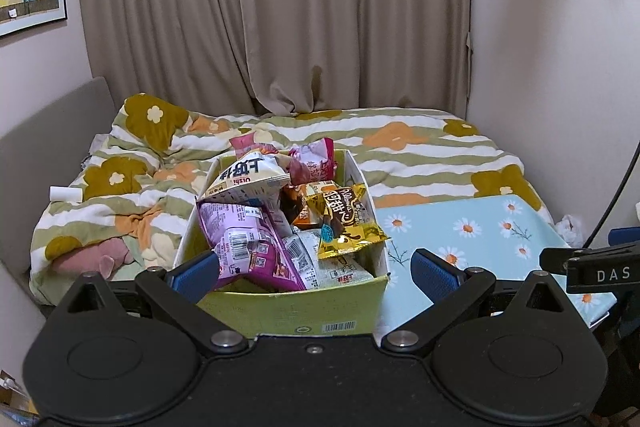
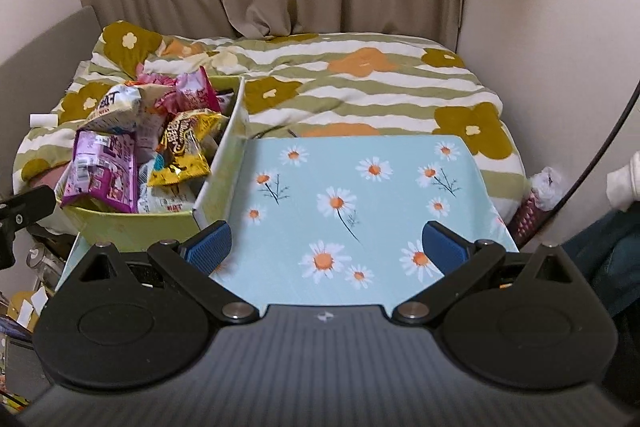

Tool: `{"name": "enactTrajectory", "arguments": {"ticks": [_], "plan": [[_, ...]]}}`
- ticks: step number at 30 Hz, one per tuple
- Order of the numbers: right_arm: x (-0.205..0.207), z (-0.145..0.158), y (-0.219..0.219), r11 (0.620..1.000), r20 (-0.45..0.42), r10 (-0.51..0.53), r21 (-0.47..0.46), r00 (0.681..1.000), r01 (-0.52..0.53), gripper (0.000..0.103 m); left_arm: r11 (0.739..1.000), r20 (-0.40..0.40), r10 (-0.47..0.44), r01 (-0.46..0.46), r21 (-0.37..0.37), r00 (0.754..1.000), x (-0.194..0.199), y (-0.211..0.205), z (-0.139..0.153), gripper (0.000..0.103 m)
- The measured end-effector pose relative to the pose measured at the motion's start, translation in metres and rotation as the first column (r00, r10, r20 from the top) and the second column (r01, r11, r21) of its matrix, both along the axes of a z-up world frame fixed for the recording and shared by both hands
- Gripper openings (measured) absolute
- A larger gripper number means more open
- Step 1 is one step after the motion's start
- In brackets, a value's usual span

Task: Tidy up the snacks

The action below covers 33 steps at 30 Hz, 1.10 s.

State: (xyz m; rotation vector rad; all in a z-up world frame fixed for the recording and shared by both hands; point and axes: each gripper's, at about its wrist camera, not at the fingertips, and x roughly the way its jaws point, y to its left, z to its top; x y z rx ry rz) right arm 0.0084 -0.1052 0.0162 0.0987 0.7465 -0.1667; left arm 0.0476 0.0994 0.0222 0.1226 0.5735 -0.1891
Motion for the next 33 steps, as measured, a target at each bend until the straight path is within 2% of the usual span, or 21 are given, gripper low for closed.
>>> {"name": "enactTrajectory", "arguments": {"ticks": [33], "plan": [[-0.0044, 0.0004, -0.01, 1.0, 0.002, -0.02, 0.005, 1.0, 0.02, 0.103, 1.0, 0.004, 0.003, -0.003, 0.001, 1.0, -0.0037, -0.0044, 0.0021, 0.103]]}}
